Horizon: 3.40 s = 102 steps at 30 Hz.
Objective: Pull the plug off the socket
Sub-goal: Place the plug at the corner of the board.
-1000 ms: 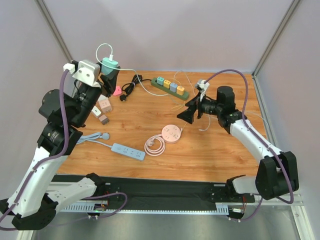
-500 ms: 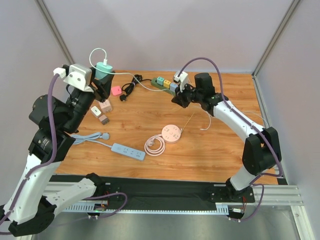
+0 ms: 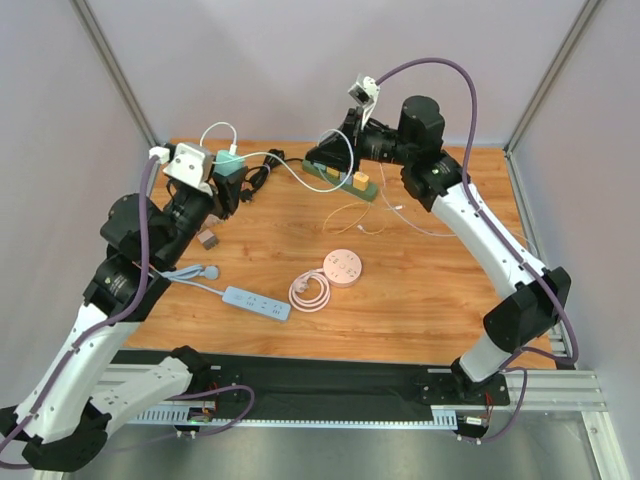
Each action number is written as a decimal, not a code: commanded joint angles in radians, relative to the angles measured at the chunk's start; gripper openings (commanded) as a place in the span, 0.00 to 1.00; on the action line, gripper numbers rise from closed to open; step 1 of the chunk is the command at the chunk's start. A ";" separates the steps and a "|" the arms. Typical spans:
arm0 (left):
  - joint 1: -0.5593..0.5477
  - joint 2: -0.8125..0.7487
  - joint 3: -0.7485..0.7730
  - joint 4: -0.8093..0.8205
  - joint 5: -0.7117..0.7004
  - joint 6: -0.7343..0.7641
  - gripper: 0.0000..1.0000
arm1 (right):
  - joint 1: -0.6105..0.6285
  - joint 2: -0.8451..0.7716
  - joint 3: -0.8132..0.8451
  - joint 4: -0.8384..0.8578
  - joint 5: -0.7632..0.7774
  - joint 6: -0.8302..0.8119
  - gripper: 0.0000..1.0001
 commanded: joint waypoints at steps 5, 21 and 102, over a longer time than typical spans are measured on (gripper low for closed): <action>0.005 -0.070 -0.041 0.023 -0.009 -0.028 0.00 | 0.035 0.056 0.115 0.337 -0.212 0.483 0.00; 0.005 -0.183 -0.106 -0.023 0.062 -0.033 0.00 | 0.052 0.300 -0.089 0.600 -0.198 0.809 0.00; 0.005 -0.203 -0.195 -0.020 0.281 -0.094 0.00 | -0.004 0.325 -0.190 0.549 -0.324 0.644 0.05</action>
